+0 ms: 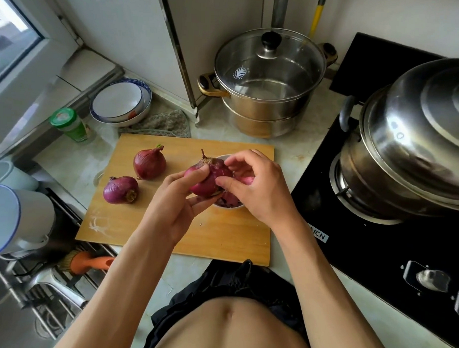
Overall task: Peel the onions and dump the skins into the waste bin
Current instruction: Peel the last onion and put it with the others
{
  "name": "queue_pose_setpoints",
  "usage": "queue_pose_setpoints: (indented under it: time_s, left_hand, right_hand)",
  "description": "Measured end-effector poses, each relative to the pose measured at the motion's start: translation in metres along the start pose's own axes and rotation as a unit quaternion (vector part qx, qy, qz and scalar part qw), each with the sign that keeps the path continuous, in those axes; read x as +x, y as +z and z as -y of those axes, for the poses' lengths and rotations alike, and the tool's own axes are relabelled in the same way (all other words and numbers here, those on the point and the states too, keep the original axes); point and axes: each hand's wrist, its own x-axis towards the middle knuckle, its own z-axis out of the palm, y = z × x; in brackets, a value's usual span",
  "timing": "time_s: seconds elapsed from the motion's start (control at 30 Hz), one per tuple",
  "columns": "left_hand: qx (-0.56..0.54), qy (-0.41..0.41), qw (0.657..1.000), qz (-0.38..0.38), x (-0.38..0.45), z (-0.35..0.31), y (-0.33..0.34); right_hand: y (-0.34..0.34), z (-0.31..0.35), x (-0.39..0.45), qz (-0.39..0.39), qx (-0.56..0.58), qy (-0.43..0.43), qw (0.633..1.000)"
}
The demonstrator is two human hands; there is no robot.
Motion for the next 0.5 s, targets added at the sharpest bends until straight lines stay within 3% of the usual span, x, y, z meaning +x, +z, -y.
queue_pose_setpoints:
  time_s: [0.23, 0.5]
  left_hand:
    - [0.002, 0.048, 0.999, 0.004, 0.0014, 0.0004, -0.0037]
    - [-0.002, 0.027, 1.0, 0.0, 0.0014, 0.0039, -0.0081]
  right_hand:
    - [0.0037, 0.0016, -0.0002, 0.002, 0.018, 0.037, 0.999]
    - [0.007, 0.003, -0.0008, 0.005, 0.021, 0.042, 0.999]
